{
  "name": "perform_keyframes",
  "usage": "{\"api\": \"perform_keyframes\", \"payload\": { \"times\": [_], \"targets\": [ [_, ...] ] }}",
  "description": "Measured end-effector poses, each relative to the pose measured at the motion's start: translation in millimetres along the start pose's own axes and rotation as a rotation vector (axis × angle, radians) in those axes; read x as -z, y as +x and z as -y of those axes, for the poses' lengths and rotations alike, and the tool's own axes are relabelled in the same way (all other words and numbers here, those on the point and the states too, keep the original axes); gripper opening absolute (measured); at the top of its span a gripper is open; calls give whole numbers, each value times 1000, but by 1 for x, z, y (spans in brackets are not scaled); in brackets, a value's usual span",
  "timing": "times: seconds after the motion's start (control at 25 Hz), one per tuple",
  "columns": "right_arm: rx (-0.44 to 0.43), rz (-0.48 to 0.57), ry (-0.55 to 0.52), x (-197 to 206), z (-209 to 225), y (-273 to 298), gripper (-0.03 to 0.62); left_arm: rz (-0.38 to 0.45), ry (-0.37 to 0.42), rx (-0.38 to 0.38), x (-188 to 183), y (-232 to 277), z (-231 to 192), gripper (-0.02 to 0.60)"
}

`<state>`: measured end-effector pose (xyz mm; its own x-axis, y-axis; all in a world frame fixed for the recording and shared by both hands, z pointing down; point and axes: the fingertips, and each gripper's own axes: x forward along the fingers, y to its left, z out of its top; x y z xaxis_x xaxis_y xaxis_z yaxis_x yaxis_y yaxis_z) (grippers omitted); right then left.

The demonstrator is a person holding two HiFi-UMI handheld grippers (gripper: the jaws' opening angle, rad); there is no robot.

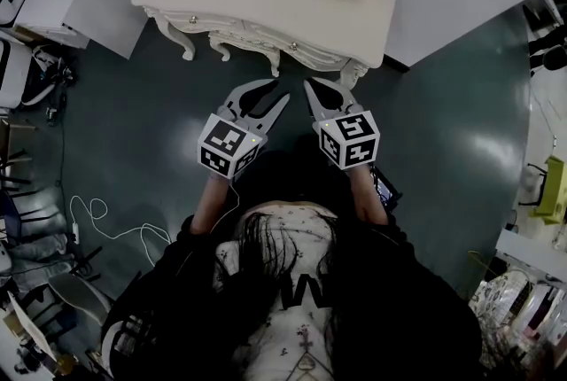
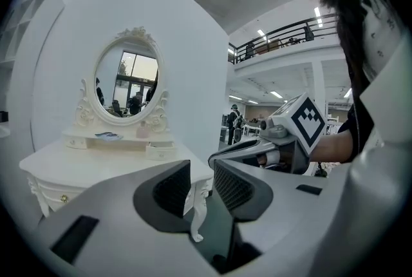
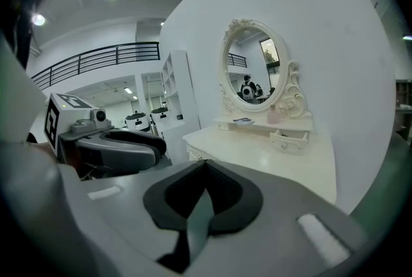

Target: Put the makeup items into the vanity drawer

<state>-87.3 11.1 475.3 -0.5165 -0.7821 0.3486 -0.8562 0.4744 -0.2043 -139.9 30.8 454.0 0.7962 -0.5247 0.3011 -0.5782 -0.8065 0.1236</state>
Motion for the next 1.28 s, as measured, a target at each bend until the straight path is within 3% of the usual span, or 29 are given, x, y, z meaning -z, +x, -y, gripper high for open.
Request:
{"api": "perform_keyframes", "payload": {
  "times": [1.28],
  "targets": [
    [-80, -34, -48, 19, 42, -87, 8, -27, 1, -41, -11, 48, 94, 115]
  ]
}}
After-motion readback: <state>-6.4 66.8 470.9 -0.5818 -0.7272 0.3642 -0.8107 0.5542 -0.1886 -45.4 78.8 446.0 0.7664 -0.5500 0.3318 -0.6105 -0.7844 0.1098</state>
